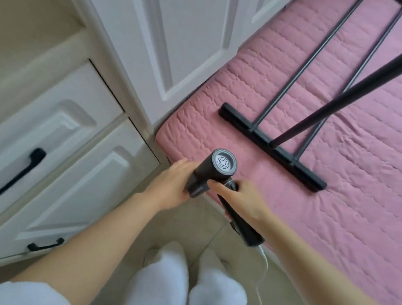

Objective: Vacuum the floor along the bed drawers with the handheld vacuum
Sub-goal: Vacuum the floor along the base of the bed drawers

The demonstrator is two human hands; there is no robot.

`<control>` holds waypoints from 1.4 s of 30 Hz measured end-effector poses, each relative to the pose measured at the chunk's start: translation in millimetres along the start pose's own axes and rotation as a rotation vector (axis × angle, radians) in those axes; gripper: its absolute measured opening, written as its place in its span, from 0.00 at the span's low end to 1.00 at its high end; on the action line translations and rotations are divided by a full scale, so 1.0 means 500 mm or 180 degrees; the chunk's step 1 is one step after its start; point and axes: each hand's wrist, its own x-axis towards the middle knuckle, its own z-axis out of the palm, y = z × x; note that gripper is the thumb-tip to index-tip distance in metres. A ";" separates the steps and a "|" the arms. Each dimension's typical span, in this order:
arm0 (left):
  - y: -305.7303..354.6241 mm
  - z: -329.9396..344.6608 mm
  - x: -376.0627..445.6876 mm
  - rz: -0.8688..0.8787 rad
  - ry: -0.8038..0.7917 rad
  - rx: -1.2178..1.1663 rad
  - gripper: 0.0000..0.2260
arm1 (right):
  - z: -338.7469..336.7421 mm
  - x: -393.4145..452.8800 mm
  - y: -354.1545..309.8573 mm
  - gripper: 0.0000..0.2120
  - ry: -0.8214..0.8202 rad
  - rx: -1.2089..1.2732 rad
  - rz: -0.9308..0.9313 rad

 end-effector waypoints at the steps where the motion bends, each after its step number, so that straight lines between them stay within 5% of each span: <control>1: -0.043 0.029 0.013 0.0167 0.0199 0.0207 0.34 | 0.024 0.029 0.029 0.22 -0.0006 -0.0088 -0.0047; 5: -0.169 0.099 0.073 0.0729 0.1161 0.0748 0.28 | 0.116 0.124 0.147 0.22 0.0205 -0.0403 -0.0444; 9: -0.227 0.143 0.137 0.1272 0.1551 0.1057 0.24 | 0.205 0.192 0.252 0.16 0.0449 -0.0609 -0.0770; 17: -0.299 0.229 0.212 0.1923 0.2554 0.1325 0.21 | 0.319 0.329 0.357 0.20 0.0008 -0.0386 -0.1112; 42: -0.331 0.259 0.238 0.1941 0.2928 0.1779 0.26 | 0.448 0.406 0.523 0.09 -0.0118 0.0498 -0.1134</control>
